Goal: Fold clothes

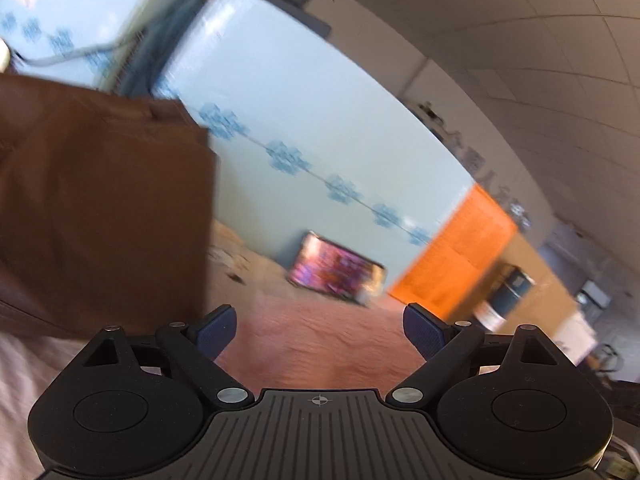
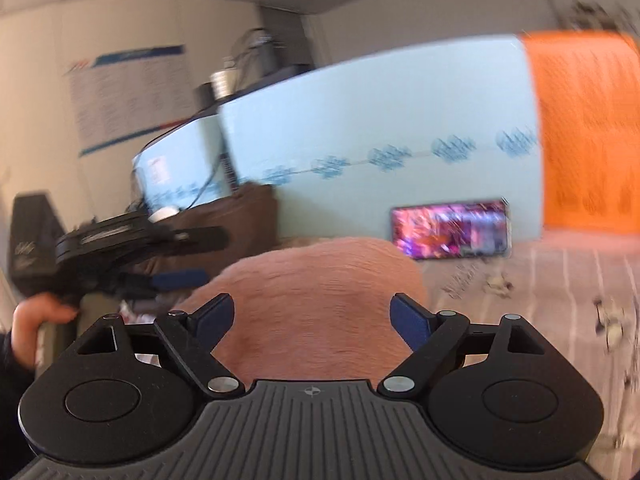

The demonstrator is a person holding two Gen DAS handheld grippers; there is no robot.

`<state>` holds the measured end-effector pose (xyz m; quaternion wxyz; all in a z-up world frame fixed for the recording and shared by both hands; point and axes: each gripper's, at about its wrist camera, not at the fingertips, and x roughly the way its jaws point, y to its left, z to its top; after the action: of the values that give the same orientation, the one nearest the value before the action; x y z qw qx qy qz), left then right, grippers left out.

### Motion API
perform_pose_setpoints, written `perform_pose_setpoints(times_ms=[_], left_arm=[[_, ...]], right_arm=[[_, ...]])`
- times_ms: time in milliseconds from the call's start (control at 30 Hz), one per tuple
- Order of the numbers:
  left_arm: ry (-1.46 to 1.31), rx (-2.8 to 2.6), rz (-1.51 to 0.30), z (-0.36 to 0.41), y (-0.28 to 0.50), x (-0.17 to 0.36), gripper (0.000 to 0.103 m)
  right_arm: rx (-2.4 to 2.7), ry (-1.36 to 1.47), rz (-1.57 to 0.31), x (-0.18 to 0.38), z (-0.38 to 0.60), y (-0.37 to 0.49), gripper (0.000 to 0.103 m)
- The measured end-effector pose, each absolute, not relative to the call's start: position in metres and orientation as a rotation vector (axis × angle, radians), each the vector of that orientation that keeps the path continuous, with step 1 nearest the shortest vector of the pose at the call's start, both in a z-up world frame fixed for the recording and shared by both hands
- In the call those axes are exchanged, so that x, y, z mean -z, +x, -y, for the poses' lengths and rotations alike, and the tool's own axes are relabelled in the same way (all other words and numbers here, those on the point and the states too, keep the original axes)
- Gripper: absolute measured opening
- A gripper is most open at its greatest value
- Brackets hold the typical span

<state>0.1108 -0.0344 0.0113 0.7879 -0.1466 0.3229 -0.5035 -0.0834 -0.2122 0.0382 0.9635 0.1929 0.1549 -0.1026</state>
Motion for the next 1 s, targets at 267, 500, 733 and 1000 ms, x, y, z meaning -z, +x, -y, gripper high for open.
perform_pose_setpoints(times_ms=[267, 500, 733, 1000], left_arm=[[-0.034, 0.98, -0.687, 0.06, 0.091, 0.0, 0.049], [0.028, 1.037, -0.518, 0.058, 0.064, -0.013, 0.017], [0.084, 1.041, -0.374, 0.059, 0.044, -0.036, 0.017], [0.075, 0.876, -0.531, 0.039, 0.08, -0.006, 0.025]], right_arm=[[0.281, 0.629, -0.32, -0.003, 0.255, -0.085, 0.086], [0.31, 0.678, -0.338, 0.004, 0.262, -0.082, 0.088], [0.319, 0.727, -0.334, 0.007, 0.268, -0.086, 0.089], [0.318, 0.727, -0.361, 0.005, 0.262, -0.085, 0.09]])
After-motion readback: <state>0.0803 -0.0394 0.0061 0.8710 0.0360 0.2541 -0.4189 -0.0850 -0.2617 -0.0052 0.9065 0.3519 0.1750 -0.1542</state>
